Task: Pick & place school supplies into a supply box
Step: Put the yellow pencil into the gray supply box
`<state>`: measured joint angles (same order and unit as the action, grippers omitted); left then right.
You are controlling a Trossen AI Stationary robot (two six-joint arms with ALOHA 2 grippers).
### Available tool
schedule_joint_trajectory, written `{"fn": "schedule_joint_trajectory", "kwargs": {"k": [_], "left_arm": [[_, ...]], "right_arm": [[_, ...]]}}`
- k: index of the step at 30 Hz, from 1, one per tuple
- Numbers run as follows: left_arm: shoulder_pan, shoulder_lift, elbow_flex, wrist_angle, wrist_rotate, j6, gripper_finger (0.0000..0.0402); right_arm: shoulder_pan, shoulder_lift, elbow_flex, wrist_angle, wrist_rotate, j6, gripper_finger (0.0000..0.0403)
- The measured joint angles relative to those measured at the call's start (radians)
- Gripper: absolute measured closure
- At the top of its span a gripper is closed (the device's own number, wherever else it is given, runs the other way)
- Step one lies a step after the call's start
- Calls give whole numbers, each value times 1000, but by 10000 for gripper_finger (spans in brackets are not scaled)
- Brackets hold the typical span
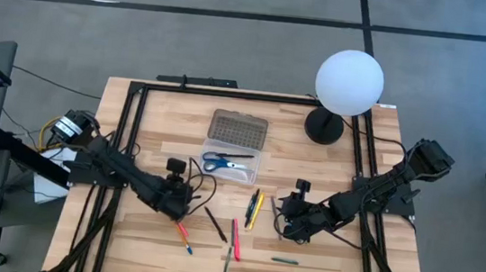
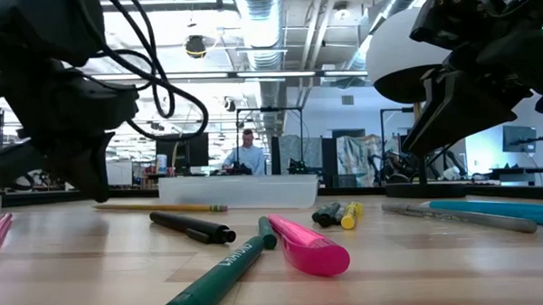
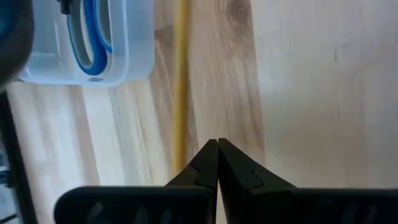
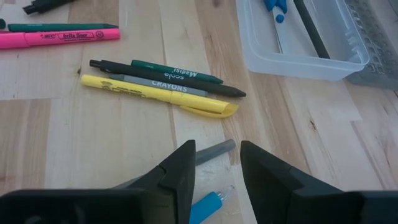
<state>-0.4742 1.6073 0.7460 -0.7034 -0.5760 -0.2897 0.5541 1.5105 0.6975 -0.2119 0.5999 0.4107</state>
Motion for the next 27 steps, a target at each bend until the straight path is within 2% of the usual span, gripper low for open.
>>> {"fn": "schedule_joint_trajectory", "kwargs": {"k": [8, 13, 15, 18, 20, 27], "left_arm": [[-7, -2, 1, 4, -29, -7, 400], [4, -3, 3, -51, -173, -106, 400], [27, -4, 3, -97, -184, -160, 401], [78, -4, 3, -121, -132, -187, 398], [116, -4, 3, -106, -86, -153, 386], [237, -5, 3, 52, 35, 45, 296]], "right_arm": [[0, 0, 0, 4, 0, 0, 282], [0, 0, 0, 4, 0, 0, 282], [0, 0, 0, 4, 0, 0, 282], [0, 0, 0, 4, 0, 0, 282], [0, 0, 0, 4, 0, 0, 282], [0, 0, 0, 4, 0, 0, 282]]}}
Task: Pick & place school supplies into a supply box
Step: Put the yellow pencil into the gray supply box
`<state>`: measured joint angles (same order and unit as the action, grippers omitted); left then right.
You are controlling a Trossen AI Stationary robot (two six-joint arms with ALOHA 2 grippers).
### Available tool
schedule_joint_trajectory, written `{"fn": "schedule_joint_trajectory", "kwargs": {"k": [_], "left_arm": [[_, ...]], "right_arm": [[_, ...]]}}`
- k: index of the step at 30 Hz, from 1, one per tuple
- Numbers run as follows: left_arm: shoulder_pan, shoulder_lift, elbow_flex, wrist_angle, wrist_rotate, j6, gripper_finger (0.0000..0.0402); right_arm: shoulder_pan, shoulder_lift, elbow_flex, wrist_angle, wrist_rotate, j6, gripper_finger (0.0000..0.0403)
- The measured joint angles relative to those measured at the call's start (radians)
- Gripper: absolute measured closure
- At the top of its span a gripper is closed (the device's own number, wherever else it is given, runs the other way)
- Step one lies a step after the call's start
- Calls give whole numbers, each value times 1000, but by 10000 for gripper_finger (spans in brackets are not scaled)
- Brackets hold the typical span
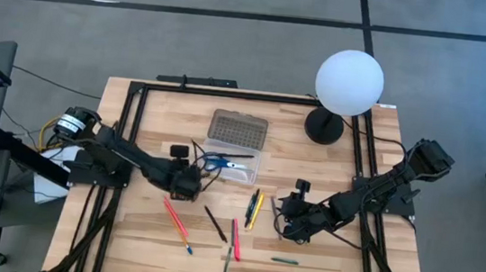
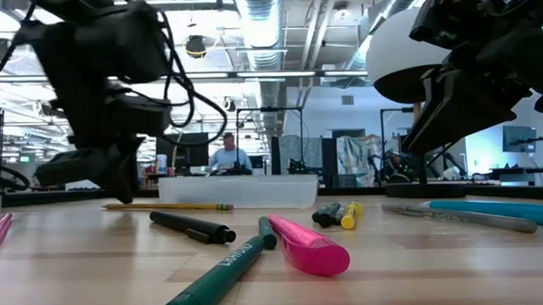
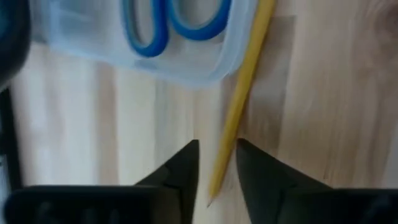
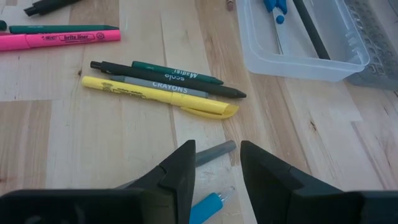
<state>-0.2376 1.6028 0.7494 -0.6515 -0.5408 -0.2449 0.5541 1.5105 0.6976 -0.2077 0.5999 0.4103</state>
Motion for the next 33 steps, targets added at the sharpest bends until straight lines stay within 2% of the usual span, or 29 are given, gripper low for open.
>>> {"fn": "schedule_joint_trajectory", "kwargs": {"k": [4, 8, 14, 21, 26, 33], "left_arm": [[61, -2, 1, 40, 93, 82, 251], [119, -7, 5, 47, 161, 129, 225], [221, -8, 5, 78, 373, 243, 220], [325, -6, 3, 81, 536, 304, 221], [328, -6, 2, 85, 563, 325, 231], [292, -4, 2, 88, 564, 314, 272]], "right_arm": [[0, 0, 0, 0, 0, 0, 282], [0, 0, 0, 0, 0, 0, 282], [0, 0, 0, 0, 0, 0, 282], [0, 0, 0, 0, 0, 0, 282], [0, 0, 0, 0, 0, 0, 282], [0, 0, 0, 0, 0, 0, 282]]}}
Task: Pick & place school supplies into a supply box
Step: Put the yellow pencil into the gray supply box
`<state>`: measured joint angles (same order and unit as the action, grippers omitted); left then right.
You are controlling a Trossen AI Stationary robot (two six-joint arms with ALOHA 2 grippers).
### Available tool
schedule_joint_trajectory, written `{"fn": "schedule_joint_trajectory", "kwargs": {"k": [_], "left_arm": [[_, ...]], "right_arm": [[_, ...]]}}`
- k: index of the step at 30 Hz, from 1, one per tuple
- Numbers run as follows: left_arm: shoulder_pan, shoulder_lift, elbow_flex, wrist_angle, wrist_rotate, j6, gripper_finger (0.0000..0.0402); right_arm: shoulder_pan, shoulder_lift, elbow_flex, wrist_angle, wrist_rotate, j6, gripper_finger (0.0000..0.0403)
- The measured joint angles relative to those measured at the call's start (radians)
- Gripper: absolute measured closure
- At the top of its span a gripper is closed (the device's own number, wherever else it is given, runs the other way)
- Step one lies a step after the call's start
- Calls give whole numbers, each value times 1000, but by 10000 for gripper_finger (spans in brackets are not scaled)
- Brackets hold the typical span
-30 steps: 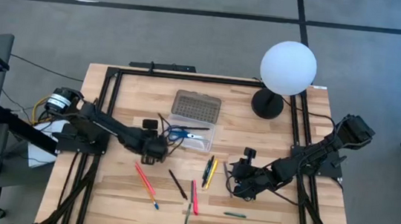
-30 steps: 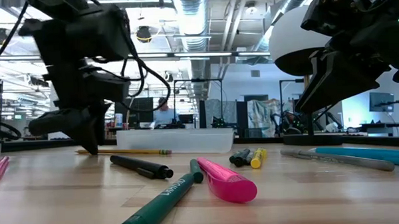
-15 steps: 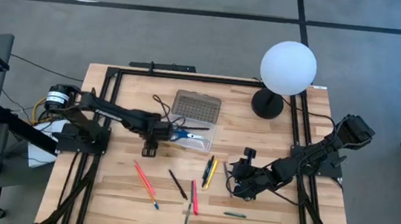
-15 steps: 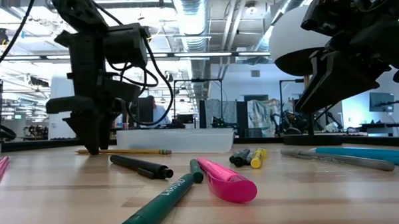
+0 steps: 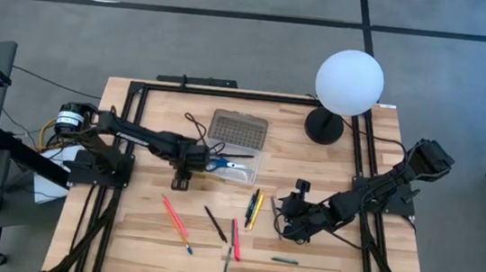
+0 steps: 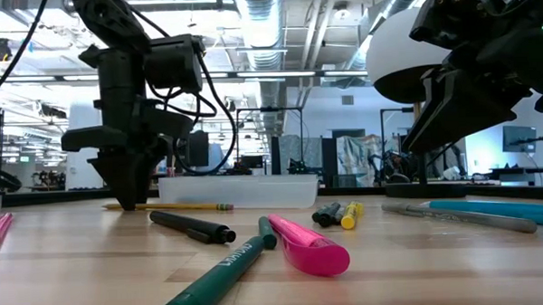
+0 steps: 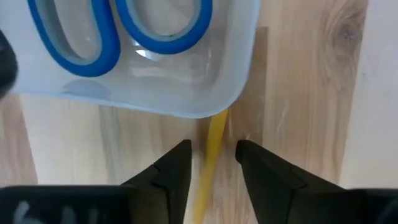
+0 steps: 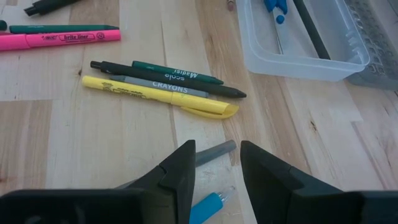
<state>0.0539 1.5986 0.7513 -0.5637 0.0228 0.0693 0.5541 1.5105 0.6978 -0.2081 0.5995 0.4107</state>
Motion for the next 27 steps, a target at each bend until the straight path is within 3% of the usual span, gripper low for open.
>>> {"fn": "schedule_joint_trajectory", "kwargs": {"k": [5, 22, 27], "left_arm": [[-38, 1, 0, 7, -6, -44, 289], [-196, 3, -1, 56, 26, -142, 291], [-267, 4, -2, 72, -13, -145, 298]], "right_arm": [[0, 0, 0, 0, 0, 0, 282], [0, 0, 0, 0, 0, 0, 282], [0, 0, 0, 0, 0, 0, 282]]}}
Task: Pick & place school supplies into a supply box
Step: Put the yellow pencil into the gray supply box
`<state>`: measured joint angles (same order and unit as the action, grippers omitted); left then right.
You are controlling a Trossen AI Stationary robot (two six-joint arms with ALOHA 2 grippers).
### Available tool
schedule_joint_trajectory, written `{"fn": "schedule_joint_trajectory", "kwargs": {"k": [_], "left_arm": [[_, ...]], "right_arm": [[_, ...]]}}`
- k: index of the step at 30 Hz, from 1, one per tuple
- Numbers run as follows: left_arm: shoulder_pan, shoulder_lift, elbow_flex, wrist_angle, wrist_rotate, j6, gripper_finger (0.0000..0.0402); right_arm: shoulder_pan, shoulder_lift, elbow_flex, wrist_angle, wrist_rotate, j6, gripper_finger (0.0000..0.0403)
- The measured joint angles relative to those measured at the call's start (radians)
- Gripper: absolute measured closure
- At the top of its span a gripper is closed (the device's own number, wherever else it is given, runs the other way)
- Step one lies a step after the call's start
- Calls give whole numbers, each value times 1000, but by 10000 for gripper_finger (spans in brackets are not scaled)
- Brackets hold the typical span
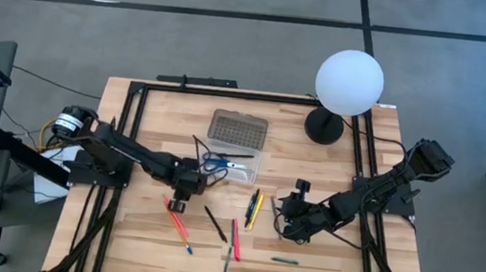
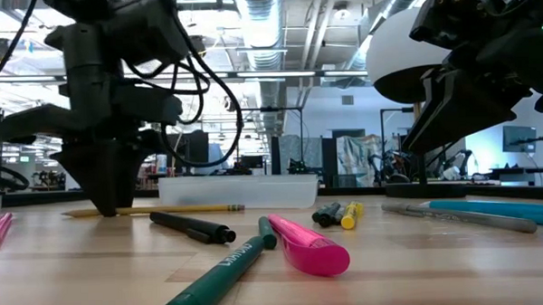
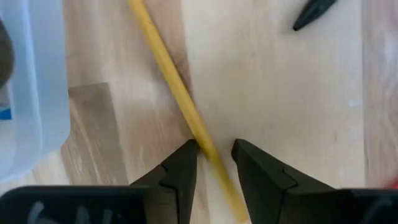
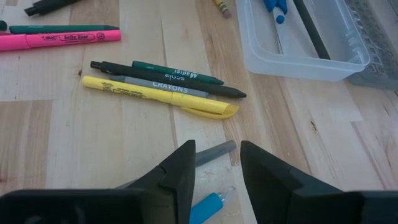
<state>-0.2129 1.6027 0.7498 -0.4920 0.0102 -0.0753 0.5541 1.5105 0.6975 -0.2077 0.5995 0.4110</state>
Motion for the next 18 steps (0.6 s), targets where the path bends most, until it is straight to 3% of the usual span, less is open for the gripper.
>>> {"fn": "schedule_joint_trajectory", "kwargs": {"k": [13, 18], "left_arm": [[-143, 3, 0, 1, -132, -42, 383], [-213, 4, -6, 7, -265, -21, 396]], "right_arm": [[0, 0, 0, 5, 0, 0, 282], [0, 0, 0, 4, 0, 0, 282]]}}
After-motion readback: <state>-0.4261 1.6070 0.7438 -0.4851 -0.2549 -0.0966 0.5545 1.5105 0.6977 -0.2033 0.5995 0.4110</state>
